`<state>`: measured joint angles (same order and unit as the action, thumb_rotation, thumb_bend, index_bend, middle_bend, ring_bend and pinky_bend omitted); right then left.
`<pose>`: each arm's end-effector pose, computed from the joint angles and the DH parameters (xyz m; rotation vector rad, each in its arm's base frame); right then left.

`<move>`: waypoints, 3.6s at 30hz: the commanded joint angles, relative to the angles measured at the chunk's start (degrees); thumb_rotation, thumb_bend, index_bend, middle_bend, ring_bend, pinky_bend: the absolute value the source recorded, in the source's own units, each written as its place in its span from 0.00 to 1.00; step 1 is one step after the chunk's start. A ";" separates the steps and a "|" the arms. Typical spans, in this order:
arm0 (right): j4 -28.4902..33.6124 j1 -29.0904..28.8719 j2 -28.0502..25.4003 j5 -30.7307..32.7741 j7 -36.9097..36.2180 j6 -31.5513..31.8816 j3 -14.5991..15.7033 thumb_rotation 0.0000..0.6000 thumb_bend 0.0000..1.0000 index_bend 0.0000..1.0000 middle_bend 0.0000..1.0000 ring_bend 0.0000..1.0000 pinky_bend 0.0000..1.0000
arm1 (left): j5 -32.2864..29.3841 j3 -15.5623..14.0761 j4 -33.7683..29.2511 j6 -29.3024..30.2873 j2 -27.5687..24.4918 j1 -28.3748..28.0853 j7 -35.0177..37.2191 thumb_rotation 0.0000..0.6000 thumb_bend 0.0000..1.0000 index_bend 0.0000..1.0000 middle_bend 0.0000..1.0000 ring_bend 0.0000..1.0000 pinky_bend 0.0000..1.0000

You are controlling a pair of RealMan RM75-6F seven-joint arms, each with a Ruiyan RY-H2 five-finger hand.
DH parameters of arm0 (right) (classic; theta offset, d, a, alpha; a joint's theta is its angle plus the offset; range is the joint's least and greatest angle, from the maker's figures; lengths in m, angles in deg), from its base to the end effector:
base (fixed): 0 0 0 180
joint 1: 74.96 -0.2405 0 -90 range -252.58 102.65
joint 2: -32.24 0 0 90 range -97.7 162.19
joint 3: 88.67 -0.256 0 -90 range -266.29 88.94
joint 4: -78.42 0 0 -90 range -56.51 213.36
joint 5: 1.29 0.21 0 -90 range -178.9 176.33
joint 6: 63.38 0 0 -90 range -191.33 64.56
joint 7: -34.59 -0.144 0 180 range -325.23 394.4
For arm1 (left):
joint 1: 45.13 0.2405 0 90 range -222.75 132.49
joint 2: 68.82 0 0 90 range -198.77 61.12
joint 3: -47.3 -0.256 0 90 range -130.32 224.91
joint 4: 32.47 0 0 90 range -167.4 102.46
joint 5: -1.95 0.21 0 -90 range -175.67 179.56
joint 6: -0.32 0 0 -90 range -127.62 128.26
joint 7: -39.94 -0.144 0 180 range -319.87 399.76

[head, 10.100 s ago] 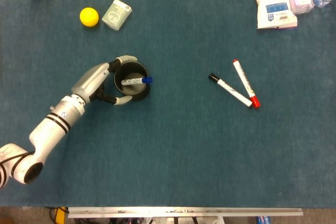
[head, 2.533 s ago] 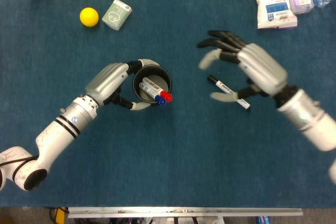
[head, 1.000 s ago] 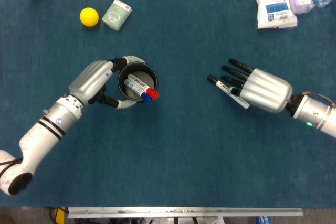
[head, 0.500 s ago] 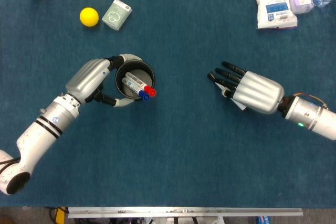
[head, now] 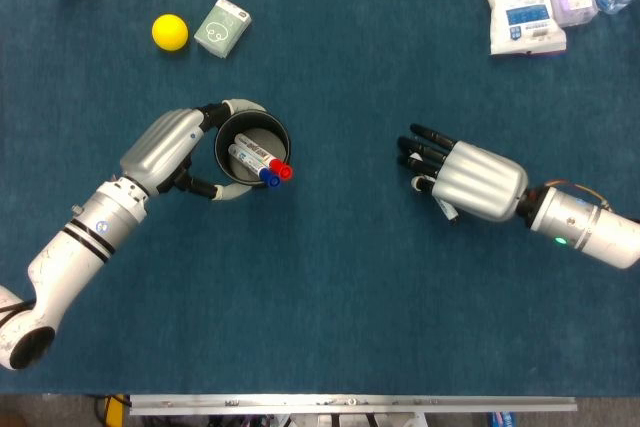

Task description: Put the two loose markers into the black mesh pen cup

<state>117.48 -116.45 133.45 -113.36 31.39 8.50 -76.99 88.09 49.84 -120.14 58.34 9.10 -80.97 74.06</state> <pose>-0.2219 -0.3079 -0.0592 2.4352 -0.0665 0.8994 -0.1875 0.3012 0.0244 -1.7681 -1.5885 -1.3192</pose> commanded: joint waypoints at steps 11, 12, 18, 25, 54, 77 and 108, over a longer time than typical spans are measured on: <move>-0.66 -0.12 0.71 0.55 0.12 -0.29 0.80 1.00 0.29 0.49 0.21 0.08 0.09 | 0.21 -0.01 0.13 0.30 -0.13 0.15 0.48 1.00 0.22 0.35 0.40 0.35 0.31; -0.69 -0.12 0.76 0.61 0.04 -0.25 0.81 1.00 0.29 0.50 0.21 0.08 0.09 | 0.23 -0.01 0.15 0.34 -0.13 0.16 0.51 1.00 0.22 0.35 0.40 0.35 0.31; -0.87 -0.10 0.92 1.00 -0.36 0.07 0.89 1.00 0.29 0.54 0.23 0.09 0.09 | 0.42 0.01 0.14 0.47 -0.19 0.15 0.61 1.00 0.22 0.35 0.40 0.35 0.31; 0.06 0.26 0.45 2.02 -1.31 1.38 0.26 1.00 0.30 0.58 0.25 0.10 0.09 | 0.38 0.06 0.15 0.49 -0.18 0.12 0.47 1.00 0.22 0.35 0.40 0.35 0.31; 49.94 1.50 -17.53 21.89 -24.82 1.35 -16.12 1.00 0.31 0.62 0.28 0.10 0.09 | -0.50 -0.04 -0.42 -3.09 2.02 -1.66 -2.14 1.00 0.22 0.35 0.40 0.35 0.31; 57.72 -1.76 -10.95 31.56 -35.86 -10.28 -23.15 1.00 0.31 0.62 0.28 0.10 0.09 | -1.64 1.59 -0.55 -6.10 5.41 -4.84 -4.28 1.00 0.22 0.35 0.40 0.35 0.31; 53.62 0.50 -12.43 28.27 -38.33 -7.19 -25.86 1.00 0.17 0.44 0.20 0.06 0.02 | -2.52 0.73 0.28 -5.84 5.26 -4.36 -4.64 1.00 0.22 0.35 0.40 0.35 0.31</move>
<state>170.11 -116.86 122.62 -84.64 -7.63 0.08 -102.27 85.56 50.71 -120.00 52.47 14.39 -85.45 69.35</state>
